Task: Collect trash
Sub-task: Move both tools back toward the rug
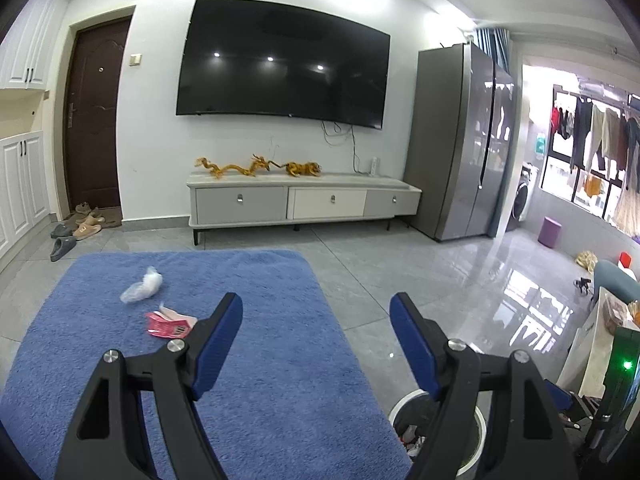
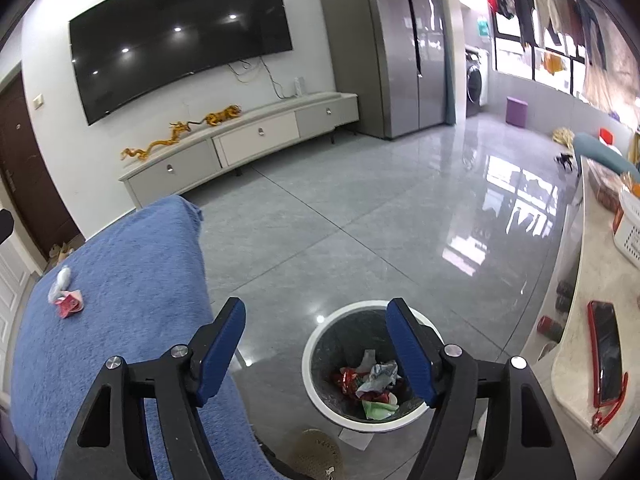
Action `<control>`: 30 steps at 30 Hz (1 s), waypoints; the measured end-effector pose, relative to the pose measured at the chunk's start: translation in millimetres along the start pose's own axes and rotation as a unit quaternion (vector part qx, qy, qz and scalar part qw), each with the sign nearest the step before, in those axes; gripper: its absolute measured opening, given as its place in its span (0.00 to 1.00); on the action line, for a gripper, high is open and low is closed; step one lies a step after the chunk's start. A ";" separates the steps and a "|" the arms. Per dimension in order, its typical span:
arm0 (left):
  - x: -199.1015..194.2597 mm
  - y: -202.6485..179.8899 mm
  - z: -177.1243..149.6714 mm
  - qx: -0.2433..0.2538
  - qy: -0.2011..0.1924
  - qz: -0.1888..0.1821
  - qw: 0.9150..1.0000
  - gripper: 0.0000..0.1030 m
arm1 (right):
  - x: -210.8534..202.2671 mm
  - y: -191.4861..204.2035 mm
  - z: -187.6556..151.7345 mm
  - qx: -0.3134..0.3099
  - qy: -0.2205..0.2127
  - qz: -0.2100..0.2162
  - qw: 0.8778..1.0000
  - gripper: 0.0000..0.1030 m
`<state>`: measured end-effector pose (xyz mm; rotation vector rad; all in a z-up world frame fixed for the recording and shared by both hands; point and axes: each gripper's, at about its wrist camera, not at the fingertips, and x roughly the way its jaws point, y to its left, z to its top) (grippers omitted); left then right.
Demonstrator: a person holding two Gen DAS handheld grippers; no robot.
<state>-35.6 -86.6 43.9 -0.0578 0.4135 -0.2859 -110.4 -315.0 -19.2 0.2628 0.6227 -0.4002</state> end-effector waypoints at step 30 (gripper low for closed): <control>13.5 72.1 -31.5 -0.012 0.036 0.034 0.999 0.74 | -13.2 66.5 -5.9 -0.081 -0.031 0.033 0.996 0.69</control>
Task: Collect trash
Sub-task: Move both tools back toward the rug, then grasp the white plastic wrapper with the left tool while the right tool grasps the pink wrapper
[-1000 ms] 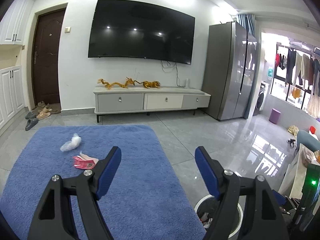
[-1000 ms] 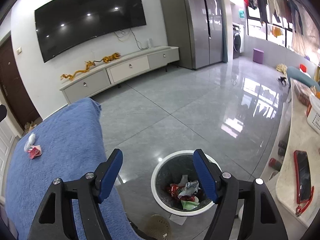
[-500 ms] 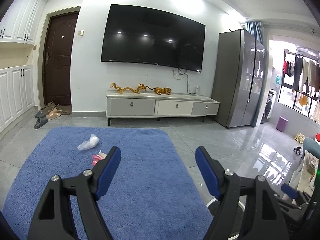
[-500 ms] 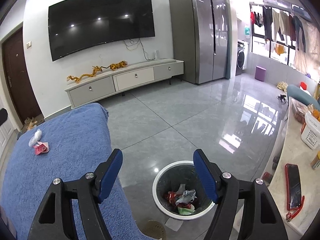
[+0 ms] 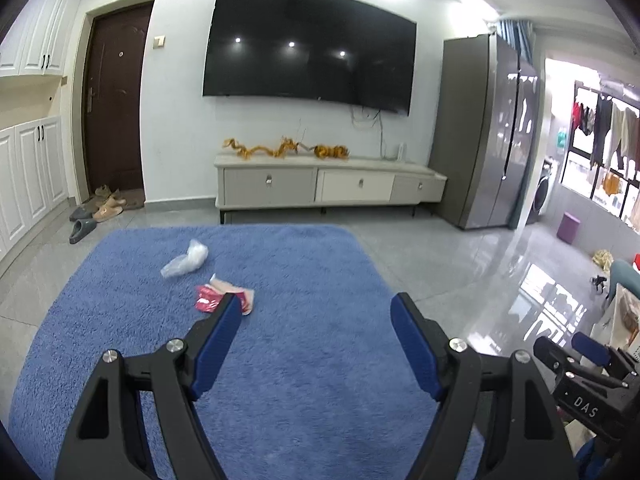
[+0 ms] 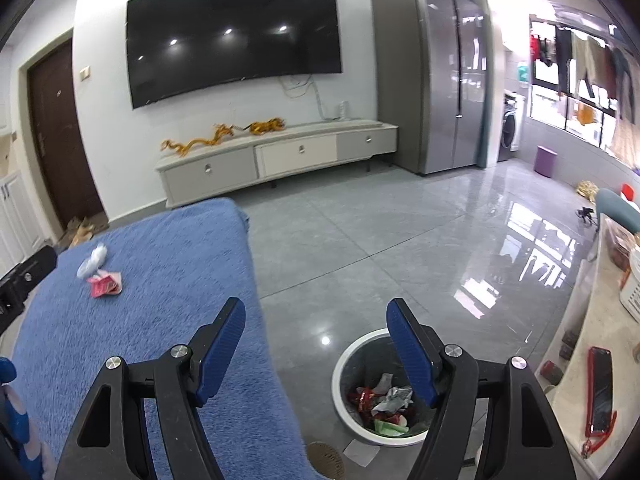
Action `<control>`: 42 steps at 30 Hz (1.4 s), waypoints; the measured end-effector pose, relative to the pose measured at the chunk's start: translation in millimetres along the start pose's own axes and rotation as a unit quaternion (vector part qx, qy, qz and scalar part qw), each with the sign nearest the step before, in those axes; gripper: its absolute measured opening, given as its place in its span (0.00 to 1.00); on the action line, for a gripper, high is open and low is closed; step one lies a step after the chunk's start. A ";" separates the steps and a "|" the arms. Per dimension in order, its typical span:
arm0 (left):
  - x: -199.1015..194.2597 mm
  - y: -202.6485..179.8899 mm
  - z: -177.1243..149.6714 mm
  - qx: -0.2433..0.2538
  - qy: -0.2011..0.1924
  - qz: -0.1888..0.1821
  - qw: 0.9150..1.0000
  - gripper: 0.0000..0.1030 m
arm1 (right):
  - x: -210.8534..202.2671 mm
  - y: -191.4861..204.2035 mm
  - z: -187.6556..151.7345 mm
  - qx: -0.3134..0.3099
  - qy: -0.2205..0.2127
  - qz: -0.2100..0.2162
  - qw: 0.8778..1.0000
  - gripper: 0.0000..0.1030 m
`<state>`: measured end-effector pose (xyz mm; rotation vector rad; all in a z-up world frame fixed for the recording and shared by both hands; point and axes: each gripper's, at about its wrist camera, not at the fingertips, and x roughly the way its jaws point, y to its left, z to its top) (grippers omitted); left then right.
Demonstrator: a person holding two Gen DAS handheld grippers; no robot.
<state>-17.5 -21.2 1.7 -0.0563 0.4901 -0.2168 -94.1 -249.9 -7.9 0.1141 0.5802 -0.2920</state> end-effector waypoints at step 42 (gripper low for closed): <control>287.5 211.0 38.6 0.009 0.200 -0.017 0.980 0.73 | 213.2 298.0 19.7 -0.292 0.153 0.395 0.857 0.69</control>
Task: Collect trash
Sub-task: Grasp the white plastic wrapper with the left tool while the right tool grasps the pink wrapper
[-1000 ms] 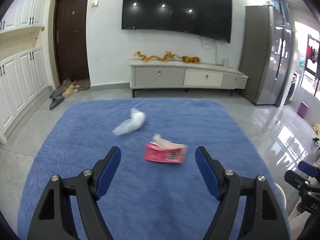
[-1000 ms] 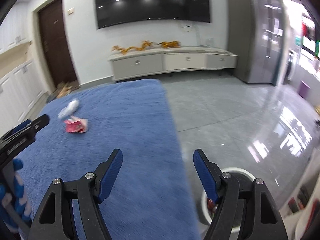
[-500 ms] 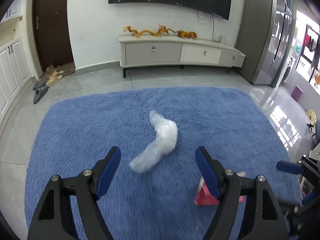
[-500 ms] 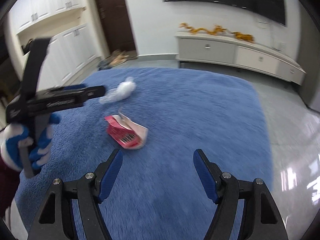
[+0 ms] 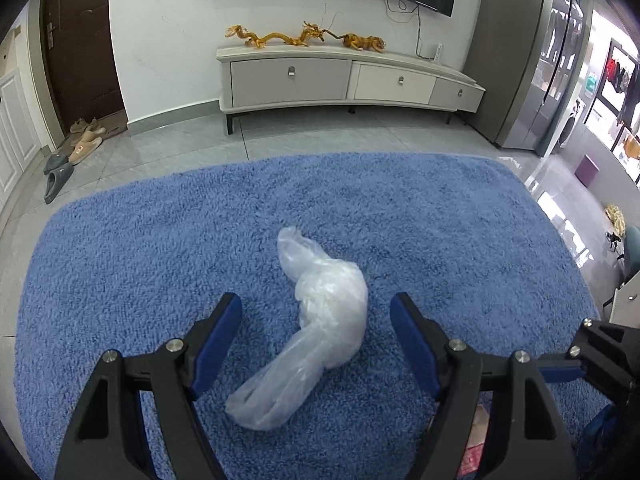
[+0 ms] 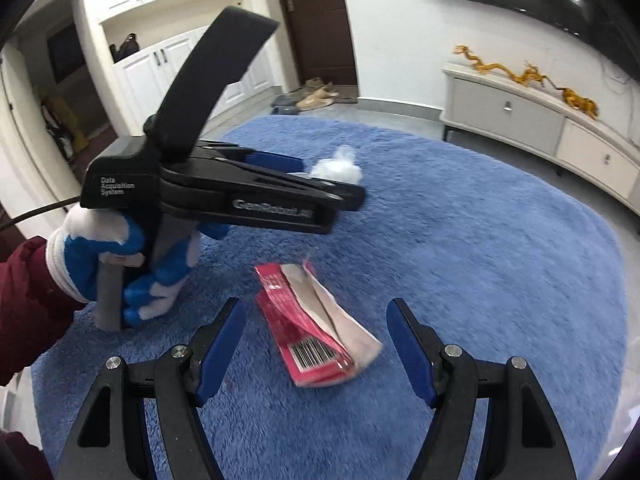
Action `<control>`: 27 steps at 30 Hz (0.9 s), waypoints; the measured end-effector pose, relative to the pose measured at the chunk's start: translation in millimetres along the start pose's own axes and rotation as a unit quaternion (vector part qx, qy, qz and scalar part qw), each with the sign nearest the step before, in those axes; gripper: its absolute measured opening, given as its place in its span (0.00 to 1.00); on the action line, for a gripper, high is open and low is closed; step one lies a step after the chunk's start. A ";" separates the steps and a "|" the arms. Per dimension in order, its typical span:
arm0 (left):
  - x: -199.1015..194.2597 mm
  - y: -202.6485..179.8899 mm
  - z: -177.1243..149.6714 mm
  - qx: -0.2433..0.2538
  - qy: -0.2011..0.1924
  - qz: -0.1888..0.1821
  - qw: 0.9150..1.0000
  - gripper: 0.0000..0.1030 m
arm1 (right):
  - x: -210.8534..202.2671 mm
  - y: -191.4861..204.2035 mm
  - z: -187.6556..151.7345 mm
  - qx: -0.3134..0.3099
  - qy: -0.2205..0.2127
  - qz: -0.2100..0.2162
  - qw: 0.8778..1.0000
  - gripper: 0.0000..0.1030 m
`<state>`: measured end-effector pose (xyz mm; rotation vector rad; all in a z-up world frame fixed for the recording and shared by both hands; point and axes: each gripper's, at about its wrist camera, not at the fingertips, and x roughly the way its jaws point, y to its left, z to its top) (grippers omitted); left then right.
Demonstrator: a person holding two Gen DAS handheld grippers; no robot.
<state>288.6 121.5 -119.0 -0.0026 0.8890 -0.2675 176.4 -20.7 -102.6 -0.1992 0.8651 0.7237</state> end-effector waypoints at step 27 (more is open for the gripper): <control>-37.2 -16.3 -28.9 -0.007 -0.037 0.003 0.999 0.26 | -33.7 19.7 -44.6 0.004 -0.017 -0.045 0.999 0.30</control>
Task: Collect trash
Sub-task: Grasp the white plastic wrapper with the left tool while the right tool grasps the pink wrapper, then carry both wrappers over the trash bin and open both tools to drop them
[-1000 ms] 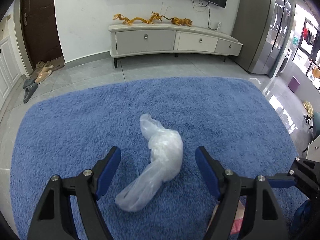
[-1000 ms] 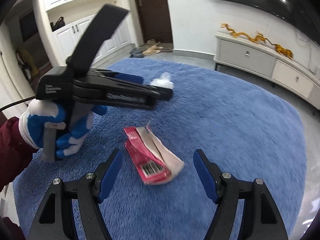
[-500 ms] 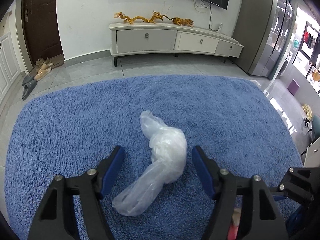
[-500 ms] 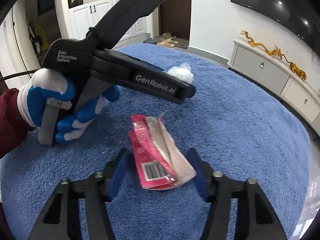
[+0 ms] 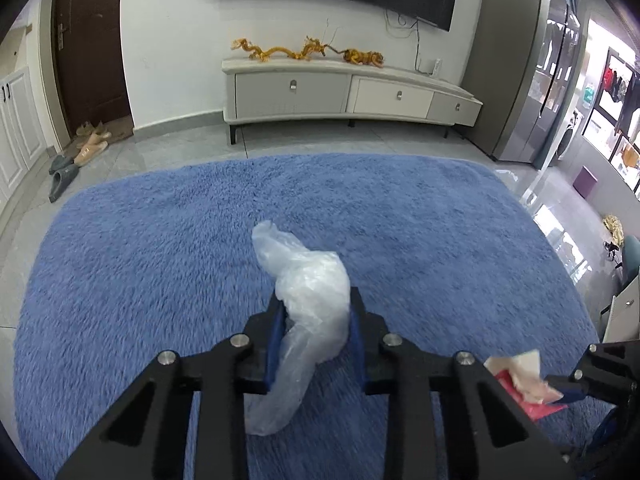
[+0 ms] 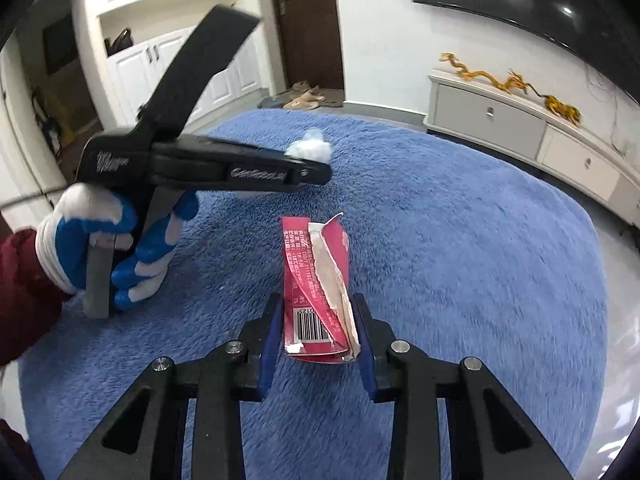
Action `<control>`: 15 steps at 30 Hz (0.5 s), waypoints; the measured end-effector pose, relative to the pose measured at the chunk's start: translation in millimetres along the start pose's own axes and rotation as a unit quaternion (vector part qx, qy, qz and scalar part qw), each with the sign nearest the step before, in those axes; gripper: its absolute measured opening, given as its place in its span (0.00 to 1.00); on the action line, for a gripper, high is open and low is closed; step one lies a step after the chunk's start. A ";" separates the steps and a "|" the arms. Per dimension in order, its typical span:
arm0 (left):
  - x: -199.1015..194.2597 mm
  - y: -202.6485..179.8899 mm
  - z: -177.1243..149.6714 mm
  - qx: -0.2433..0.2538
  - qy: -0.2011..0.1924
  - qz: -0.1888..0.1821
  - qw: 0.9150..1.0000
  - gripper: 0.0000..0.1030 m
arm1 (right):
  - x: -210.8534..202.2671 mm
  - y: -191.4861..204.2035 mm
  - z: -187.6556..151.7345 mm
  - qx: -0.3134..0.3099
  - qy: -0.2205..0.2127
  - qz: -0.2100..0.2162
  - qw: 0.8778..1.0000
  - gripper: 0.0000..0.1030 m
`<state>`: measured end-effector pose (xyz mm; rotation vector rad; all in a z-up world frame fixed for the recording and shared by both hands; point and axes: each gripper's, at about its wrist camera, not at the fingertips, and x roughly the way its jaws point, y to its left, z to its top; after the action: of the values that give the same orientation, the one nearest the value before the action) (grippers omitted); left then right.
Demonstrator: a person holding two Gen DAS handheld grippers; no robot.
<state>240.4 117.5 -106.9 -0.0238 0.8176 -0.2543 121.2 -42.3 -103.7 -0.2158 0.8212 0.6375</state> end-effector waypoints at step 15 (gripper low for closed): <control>-120.3 -55.3 -61.8 0.029 -0.079 0.057 0.995 0.26 | -105.6 -4.0 -34.8 0.118 -0.068 -0.063 0.989 0.30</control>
<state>105.0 96.7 -56.3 0.0557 0.6506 -0.1664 48.7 -106.9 -49.4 -0.0084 0.7385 0.4264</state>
